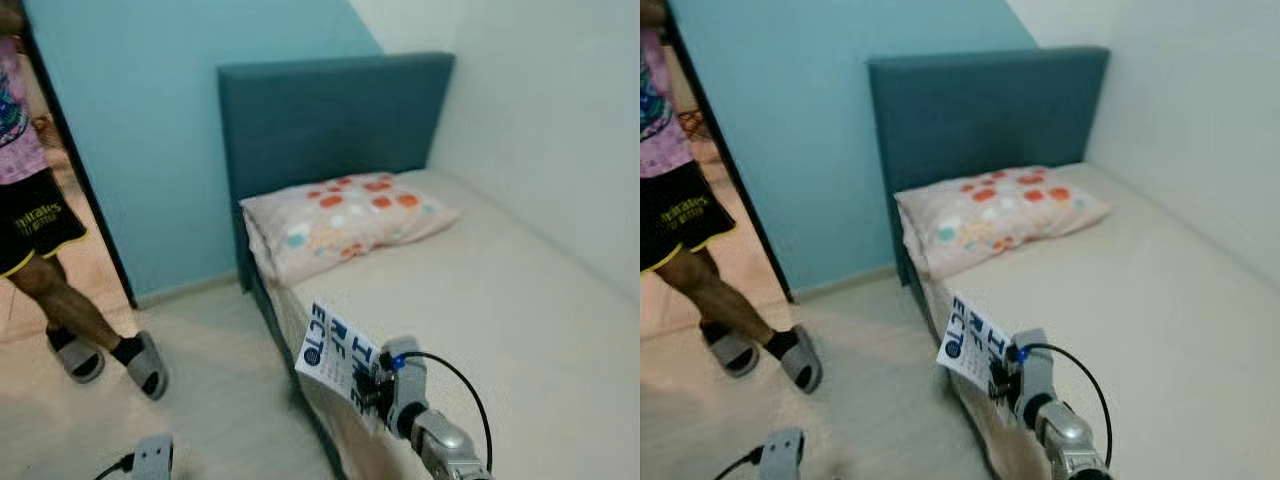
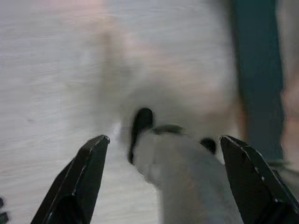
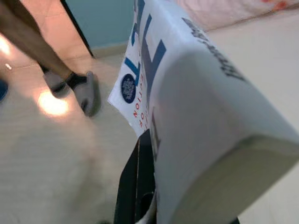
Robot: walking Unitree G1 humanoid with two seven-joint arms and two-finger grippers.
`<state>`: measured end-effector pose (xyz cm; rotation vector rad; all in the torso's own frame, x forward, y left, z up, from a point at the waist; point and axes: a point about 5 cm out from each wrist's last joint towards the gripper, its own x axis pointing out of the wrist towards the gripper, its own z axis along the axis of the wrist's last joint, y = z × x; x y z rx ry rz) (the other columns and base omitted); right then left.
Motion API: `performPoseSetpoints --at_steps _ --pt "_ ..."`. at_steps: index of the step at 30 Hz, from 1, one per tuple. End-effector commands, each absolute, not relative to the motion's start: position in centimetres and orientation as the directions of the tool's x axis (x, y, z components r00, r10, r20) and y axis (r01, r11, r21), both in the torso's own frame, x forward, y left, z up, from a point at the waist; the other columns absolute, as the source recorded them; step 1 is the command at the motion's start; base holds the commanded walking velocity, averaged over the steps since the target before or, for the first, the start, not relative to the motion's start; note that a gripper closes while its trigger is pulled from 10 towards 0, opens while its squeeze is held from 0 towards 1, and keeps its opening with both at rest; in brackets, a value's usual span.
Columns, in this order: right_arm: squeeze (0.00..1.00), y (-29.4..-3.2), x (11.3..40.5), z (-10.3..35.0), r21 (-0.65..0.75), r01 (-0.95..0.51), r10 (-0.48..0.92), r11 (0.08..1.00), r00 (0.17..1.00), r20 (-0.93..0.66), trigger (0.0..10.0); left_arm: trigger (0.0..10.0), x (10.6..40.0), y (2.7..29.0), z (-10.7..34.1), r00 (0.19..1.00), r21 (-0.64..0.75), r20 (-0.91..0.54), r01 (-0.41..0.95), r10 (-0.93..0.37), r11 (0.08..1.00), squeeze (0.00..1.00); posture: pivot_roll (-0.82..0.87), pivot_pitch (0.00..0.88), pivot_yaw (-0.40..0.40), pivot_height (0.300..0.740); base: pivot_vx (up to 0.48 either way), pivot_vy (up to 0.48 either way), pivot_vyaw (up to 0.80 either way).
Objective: Clean up the room
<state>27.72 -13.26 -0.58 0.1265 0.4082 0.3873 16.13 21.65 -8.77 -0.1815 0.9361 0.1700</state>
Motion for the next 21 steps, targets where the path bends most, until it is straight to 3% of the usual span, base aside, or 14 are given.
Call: performPoseSetpoints --at_steps 1,13,21 --pt "0.00 -14.4 28.1 -0.1 0.200 -0.298 0.351 0.934 0.870 -0.347 10.0 10.0 16.7 21.2 -8.6 0.589 -0.086 -0.807 -0.196 0.047 0.977 0.00 0.02 0.000 -0.072 0.740 0.480 0.000 0.00" --pt "0.00 -15.5 28.6 0.2 0.246 -0.239 0.313 0.940 0.889 -0.335 10.0 10.0 17.3 20.9 -8.4 0.599 -0.089 -0.799 -0.198 0.049 0.976 0.00 0.01 0.000 -0.068 0.740 0.477 0.000 0.00" --pt "0.00 -15.4 28.3 -0.1 0.340 -0.235 0.352 0.911 0.871 -0.343 10.0 10.0 17.4 20.8 -8.5 0.582 -0.077 -0.811 -0.209 0.061 0.975 0.00 0.00 0.000 -0.060 0.740 0.000 0.000 0.00"
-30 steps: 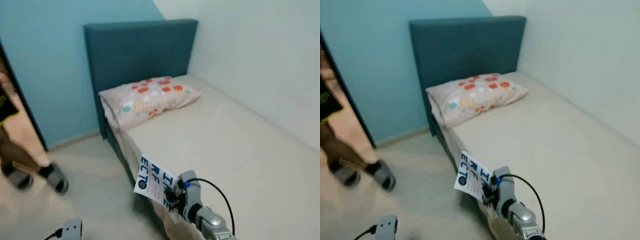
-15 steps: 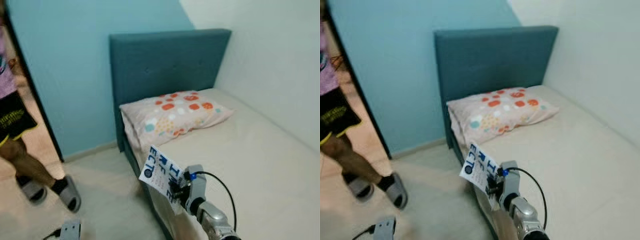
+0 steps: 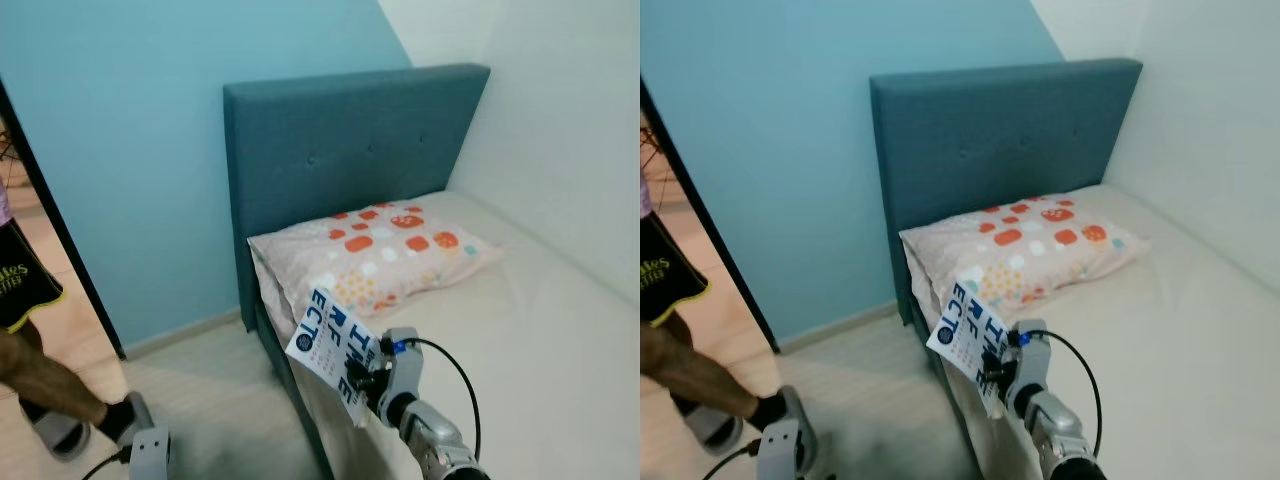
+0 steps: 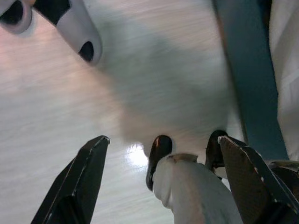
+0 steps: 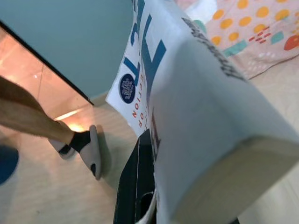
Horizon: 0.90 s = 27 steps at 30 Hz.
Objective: Clean up the room
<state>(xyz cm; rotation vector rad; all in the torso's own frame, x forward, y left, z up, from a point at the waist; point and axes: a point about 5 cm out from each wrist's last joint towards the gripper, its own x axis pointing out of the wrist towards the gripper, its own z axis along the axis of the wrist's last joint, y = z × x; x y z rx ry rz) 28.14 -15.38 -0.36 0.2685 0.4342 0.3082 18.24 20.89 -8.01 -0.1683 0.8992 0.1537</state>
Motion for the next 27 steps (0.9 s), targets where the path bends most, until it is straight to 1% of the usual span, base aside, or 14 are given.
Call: performPoseSetpoints --at_steps 1,2,4,8,11,13,16,17,18,19,20,21,25,27 --pt "0.00 -15.3 28.1 0.0 0.364 -0.250 0.374 0.897 0.869 -0.325 10.0 10.0 17.4 20.8 -8.5 0.584 -0.080 -0.809 -0.211 0.060 0.974 0.00 0.00 0.000 -0.061 0.740 0.000 0.000 0.00" --pt "0.00 -15.3 28.0 0.0 0.366 -0.273 0.394 0.890 0.864 -0.314 10.0 10.0 17.4 20.8 -8.4 0.586 -0.081 -0.808 -0.209 0.058 0.974 0.00 0.00 0.000 -0.061 0.740 0.000 0.000 0.00" --pt "0.00 -15.0 27.7 0.1 0.360 -0.322 0.434 0.876 0.851 -0.295 10.0 10.0 17.5 20.8 -8.4 0.587 -0.080 -0.808 -0.203 0.056 0.976 0.00 0.00 0.000 -0.058 0.740 0.000 0.000 0.80" --pt "0.00 -14.6 27.5 0.0 0.379 -0.342 0.462 0.860 0.838 -0.290 10.0 10.0 17.5 20.7 -8.4 0.587 -0.082 -0.808 -0.196 0.050 0.977 0.00 -0.01 0.000 -0.056 0.740 0.000 0.000 0.80" --pt "0.00 -14.5 27.4 -0.1 0.408 -0.327 0.460 0.852 0.840 -0.289 10.0 10.0 17.5 20.5 -8.4 0.590 -0.094 -0.806 -0.186 0.035 0.978 0.00 -0.01 0.000 -0.053 0.740 0.000 0.000 0.80" --pt "0.00 -15.1 27.4 -0.4 0.398 -0.262 0.404 0.879 0.853 -0.331 10.0 10.0 17.5 20.3 -8.5 0.581 -0.069 -0.813 -0.136 0.023 0.988 0.00 -0.01 0.000 -0.051 0.740 0.000 -0.463 0.26" --pt "0.00 -15.4 27.4 -0.8 0.380 -0.222 0.367 0.898 0.854 -0.369 10.0 10.0 17.6 20.2 -8.5 0.580 -0.063 -0.814 -0.129 0.024 0.990 0.00 -0.01 0.000 -0.050 0.740 0.000 -0.463 0.00" --pt "0.00 -16.0 27.5 -1.0 0.360 -0.173 0.318 0.917 0.861 -0.398 10.0 10.0 17.7 20.2 -8.4 0.584 -0.070 -0.811 -0.137 0.024 0.988 0.00 -0.01 0.000 -0.048 0.740 0.000 -0.461 0.00" --pt "0.00 -16.8 27.5 -1.2 0.350 -0.103 0.256 0.931 0.869 -0.424 10.0 10.0 17.9 20.1 -8.3 0.592 -0.091 -0.806 -0.150 0.016 0.985 0.00 -0.01 0.000 -0.049 0.740 0.000 0.000 0.00" --pt "0.00 -16.8 27.5 -1.2 0.350 -0.103 0.256 0.931 0.869 -0.424 10.0 10.0 17.9 20.1 -8.3 0.592 -0.091 -0.806 -0.150 0.016 0.985 0.00 -0.01 0.000 -0.049 0.740 0.000 0.000 0.00" --pt "0.00 -17.3 27.4 -1.3 0.349 -0.051 0.211 0.936 0.873 -0.439 10.0 10.0 18.1 20.0 -8.2 0.599 -0.097 -0.801 -0.147 0.010 0.984 0.00 -0.01 0.000 -0.048 0.740 0.000 0.000 0.00" --pt "0.00 -17.3 27.4 -1.3 0.349 -0.051 0.211 0.936 0.873 -0.439 10.0 10.0 18.1 20.0 -8.2 0.599 -0.097 -0.801 -0.147 0.010 0.984 0.00 -0.01 0.000 -0.048 0.740 0.000 0.000 0.00" --pt "0.00 -19.4 27.0 -1.7 0.353 0.122 0.068 0.928 0.874 -0.482 10.0 10.0 18.8 19.8 -7.9 0.618 -0.109 -0.786 -0.141 0.002 0.984 0.00 -0.01 0.000 -0.045 0.740 0.000 0.000 0.00" --pt "0.00 -19.6 26.9 -1.8 0.348 0.137 0.056 0.927 0.870 -0.490 10.0 10.0 18.8 19.7 -7.9 0.622 -0.116 -0.783 -0.142 -0.003 0.983 0.00 -0.01 0.000 -0.044 0.740 0.000 0.000 0.00"
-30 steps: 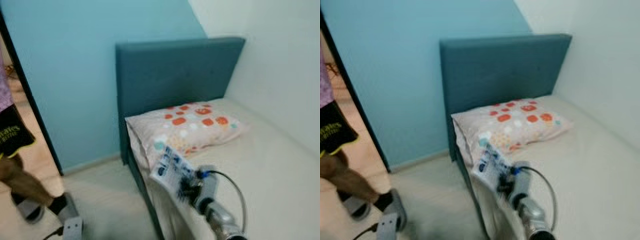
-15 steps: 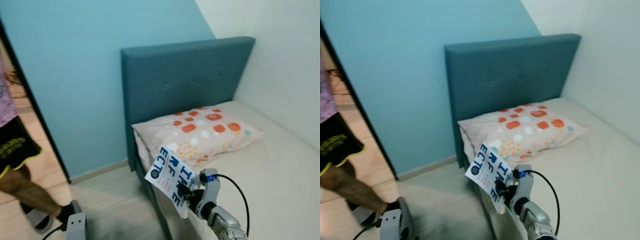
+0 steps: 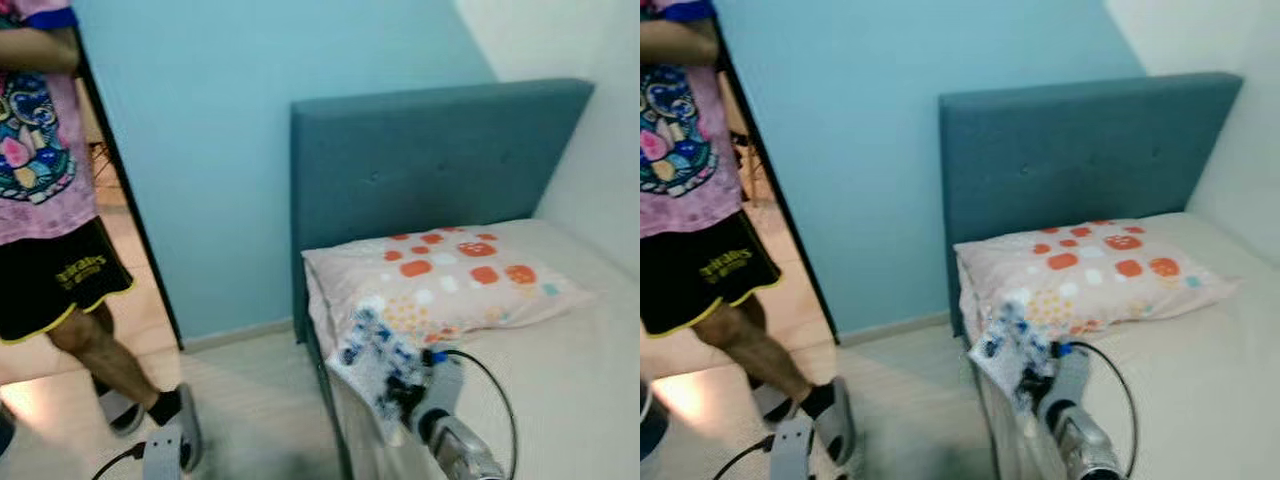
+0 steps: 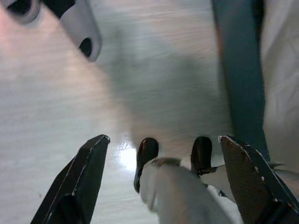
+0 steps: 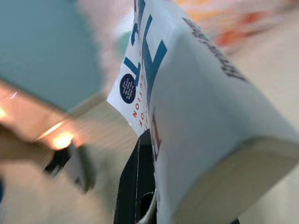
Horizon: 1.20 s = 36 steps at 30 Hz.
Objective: Clean up the room
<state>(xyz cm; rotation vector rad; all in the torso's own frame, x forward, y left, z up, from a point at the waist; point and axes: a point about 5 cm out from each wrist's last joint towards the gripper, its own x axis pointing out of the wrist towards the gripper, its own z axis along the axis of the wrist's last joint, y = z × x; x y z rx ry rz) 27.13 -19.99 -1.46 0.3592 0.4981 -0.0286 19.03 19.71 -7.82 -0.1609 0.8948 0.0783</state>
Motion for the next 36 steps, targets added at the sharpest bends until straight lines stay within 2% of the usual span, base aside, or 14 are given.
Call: performPoseSetpoints --at_steps 1,8,10,16,17,18,19,21,24,28,36 --pt "0.00 -19.6 26.9 -1.8 0.348 0.137 0.056 0.927 0.870 -0.490 10.0 10.0 18.8 19.7 -7.9 0.622 -0.116 -0.783 -0.142 -0.003 0.983 0.00 -0.01 0.000 -0.044 0.740 0.000 0.000 0.00" --pt "0.00 -18.6 26.3 -2.6 0.381 0.138 0.094 0.914 0.843 -0.530 10.0 10.0 18.8 19.7 -7.9 0.629 -0.120 -0.777 -0.139 -0.006 0.983 0.00 -0.01 0.000 -0.049 0.740 0.000 0.000 0.00" --pt "0.00 -18.5 26.3 -2.7 0.447 0.178 0.098 0.876 0.844 -0.528 10.0 10.0 18.9 19.7 -7.8 0.638 -0.117 -0.770 -0.132 -0.006 0.984 0.00 -0.01 0.000 -0.051 0.735 0.000 0.000 0.00" --pt "0.00 -19.3 26.5 -2.5 0.515 0.242 0.058 0.822 0.865 -0.498 10.0 10.0 19.7 19.7 -7.4 0.669 -0.123 -0.743 -0.118 -0.013 0.985 0.00 0.00 0.000 -0.051 0.715 0.000 0.000 0.00" --pt "0.00 -19.6 26.5 -2.4 0.542 0.262 0.046 0.799 0.871 -0.488 10.0 10.0 20.4 19.6 -6.9 0.694 -0.130 -0.719 -0.095 -0.028 0.987 0.00 0.00 0.000 -0.052 0.710 0.000 0.000 0.00" --pt "0.00 -20.6 26.5 -2.1 0.594 0.292 0.026 0.750 0.883 -0.468 10.0 10.0 23.0 19.4 -5.2 0.770 -0.127 -0.636 -0.035 -0.054 0.991 0.00 0.00 0.000 -0.055 0.700 0.000 0.000 0.00" --pt "0.00 -20.6 26.5 -2.1 0.594 0.292 0.026 0.750 0.883 -0.468 10.0 10.0 23.0 19.4 -5.2 0.770 -0.127 -0.636 -0.035 -0.054 0.991 0.00 0.00 0.000 -0.055 0.700 0.000 0.000 0.00" --pt "0.00 -21.1 26.5 -1.9 0.634 0.299 0.027 0.713 0.892 -0.451 10.0 10.0 25.1 19.7 -3.5 0.828 -0.127 -0.559 -0.020 -0.055 0.992 0.00 0.00 0.000 -0.054 0.690 0.000 0.000 0.00" --pt "0.00 -21.3 26.6 -1.8 0.662 0.293 0.040 0.690 0.898 -0.438 10.0 10.0 26.0 20.0 -2.7 0.850 -0.125 -0.525 -0.025 -0.045 0.992 0.00 0.00 0.000 -0.053 0.685 0.000 0.000 0.00" --pt "0.00 -22.0 26.2 -1.9 0.739 0.288 0.082 0.609 0.904 -0.419 10.0 10.0 27.6 20.4 -1.1 0.891 -0.130 -0.452 -0.028 -0.034 0.991 0.00 0.00 0.000 -0.044 0.670 0.000 0.000 0.00" --pt "0.00 -23.0 24.8 -2.6 0.754 0.297 0.124 0.586 0.886 -0.446 10.0 10.0 27.9 20.2 -0.6 0.912 -0.132 -0.407 0.006 -0.059 0.991 0.00 0.01 0.000 -0.031 0.635 0.000 0.000 0.00"
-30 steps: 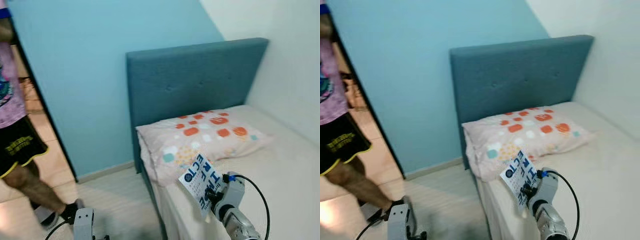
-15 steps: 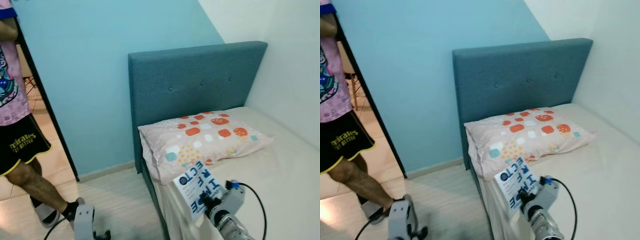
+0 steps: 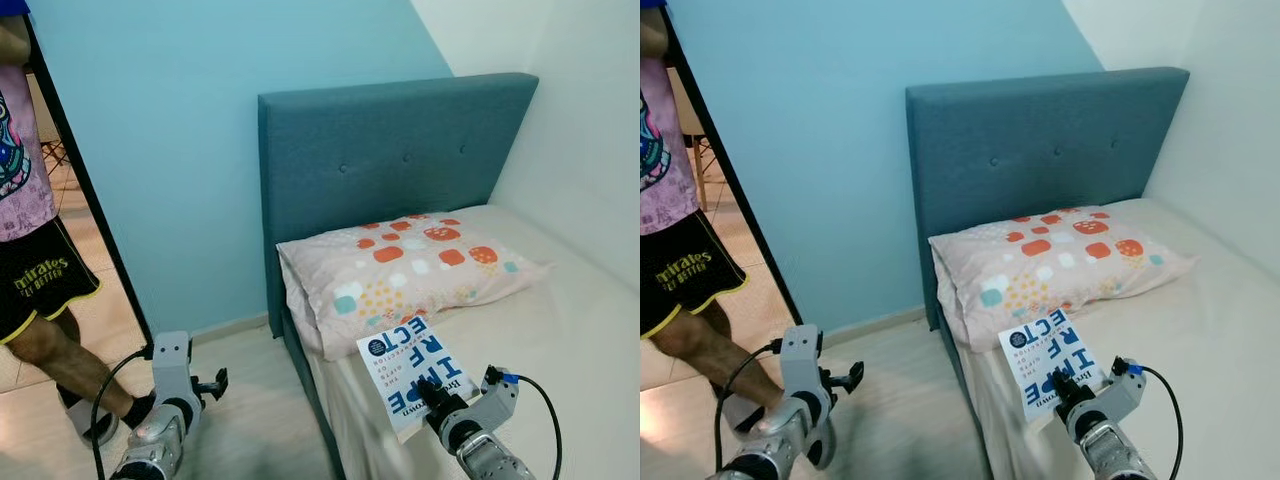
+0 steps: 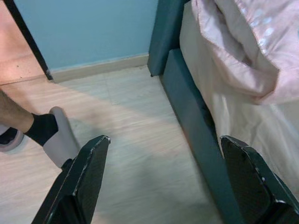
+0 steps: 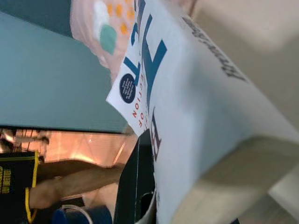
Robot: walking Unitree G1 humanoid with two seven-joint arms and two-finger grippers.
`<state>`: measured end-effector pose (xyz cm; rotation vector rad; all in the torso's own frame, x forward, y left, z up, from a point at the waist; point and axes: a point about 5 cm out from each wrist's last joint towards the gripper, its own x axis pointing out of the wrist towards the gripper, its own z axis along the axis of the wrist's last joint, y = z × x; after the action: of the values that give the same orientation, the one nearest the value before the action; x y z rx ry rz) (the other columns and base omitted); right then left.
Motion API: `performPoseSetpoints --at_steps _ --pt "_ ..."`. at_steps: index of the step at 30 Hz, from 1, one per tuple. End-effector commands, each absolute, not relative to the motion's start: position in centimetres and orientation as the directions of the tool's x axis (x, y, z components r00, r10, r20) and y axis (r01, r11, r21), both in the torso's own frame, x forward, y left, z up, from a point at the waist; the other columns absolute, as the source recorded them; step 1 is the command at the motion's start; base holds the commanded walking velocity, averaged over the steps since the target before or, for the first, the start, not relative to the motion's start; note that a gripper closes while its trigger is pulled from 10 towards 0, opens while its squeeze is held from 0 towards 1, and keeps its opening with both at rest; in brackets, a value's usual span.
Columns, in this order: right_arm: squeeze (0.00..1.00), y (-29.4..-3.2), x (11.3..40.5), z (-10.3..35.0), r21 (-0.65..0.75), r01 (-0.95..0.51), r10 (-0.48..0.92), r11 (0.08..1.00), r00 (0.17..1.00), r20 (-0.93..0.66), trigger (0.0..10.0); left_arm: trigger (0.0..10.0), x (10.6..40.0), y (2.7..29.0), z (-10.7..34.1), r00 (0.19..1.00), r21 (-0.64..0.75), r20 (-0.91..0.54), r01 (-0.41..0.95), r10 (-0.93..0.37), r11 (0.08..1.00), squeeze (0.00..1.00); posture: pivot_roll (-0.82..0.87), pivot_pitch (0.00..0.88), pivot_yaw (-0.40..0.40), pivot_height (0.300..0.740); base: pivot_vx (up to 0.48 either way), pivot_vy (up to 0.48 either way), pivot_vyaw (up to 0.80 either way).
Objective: Clean up the room
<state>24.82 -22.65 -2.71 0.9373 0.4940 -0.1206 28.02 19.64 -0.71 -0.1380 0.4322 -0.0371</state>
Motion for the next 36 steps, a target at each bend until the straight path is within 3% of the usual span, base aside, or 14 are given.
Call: performPoseSetpoints --at_steps 1,6,13,19,22,27,36 --pt "0.00 -23.0 24.8 -2.6 0.754 0.297 0.124 0.586 0.886 -0.446 10.0 10.0 27.9 20.2 -0.6 0.912 -0.132 -0.407 0.006 -0.059 0.991 0.00 0.01 0.000 -0.031 0.635 0.000 0.000 0.00" --pt "0.00 -23.3 25.4 -1.8 0.773 0.255 0.159 0.581 0.895 -0.416 10.0 10.0 28.2 20.7 -0.2 0.921 -0.134 -0.385 0.002 -0.054 0.991 0.00 0.01 0.000 -0.026 0.610 0.000 0.000 0.00" --pt "0.00 -25.3 27.9 1.1 0.746 0.154 0.181 0.648 0.920 -0.347 10.0 10.0 28.6 21.5 0.7 0.939 -0.130 -0.339 0.017 -0.060 0.991 0.00 0.03 0.060 -0.006 0.575 0.000 0.000 0.00" --pt "0.00 -26.2 28.4 1.9 0.706 0.159 0.150 0.690 0.923 -0.355 10.0 10.0 28.6 21.8 0.9 0.943 -0.126 -0.325 0.027 -0.067 0.992 0.00 0.05 0.086 0.000 0.565 0.000 0.000 0.00" --pt "0.00 -26.9 28.6 1.7 0.545 0.242 0.078 0.803 0.863 -0.499 10.0 10.0 28.5 22.1 1.2 0.950 -0.120 -0.302 0.047 -0.081 0.992 0.00 0.07 0.116 0.003 0.565 0.000 0.000 0.00" --pt "0.00 -27.6 29.4 2.4 0.386 0.235 0.019 0.892 0.835 -0.550 10.0 10.0 28.2 22.5 1.3 0.953 -0.098 -0.289 0.063 -0.089 0.993 0.00 0.09 0.144 0.009 0.565 0.000 0.000 0.00" --pt "0.00 -28.4 32.1 6.0 0.366 0.228 -0.048 0.903 0.896 -0.441 10.0 10.0 27.1 24.0 1.4 0.957 -0.063 -0.272 0.088 -0.102 0.994 0.00 0.13 0.198 0.029 0.565 0.000 0.000 0.00"
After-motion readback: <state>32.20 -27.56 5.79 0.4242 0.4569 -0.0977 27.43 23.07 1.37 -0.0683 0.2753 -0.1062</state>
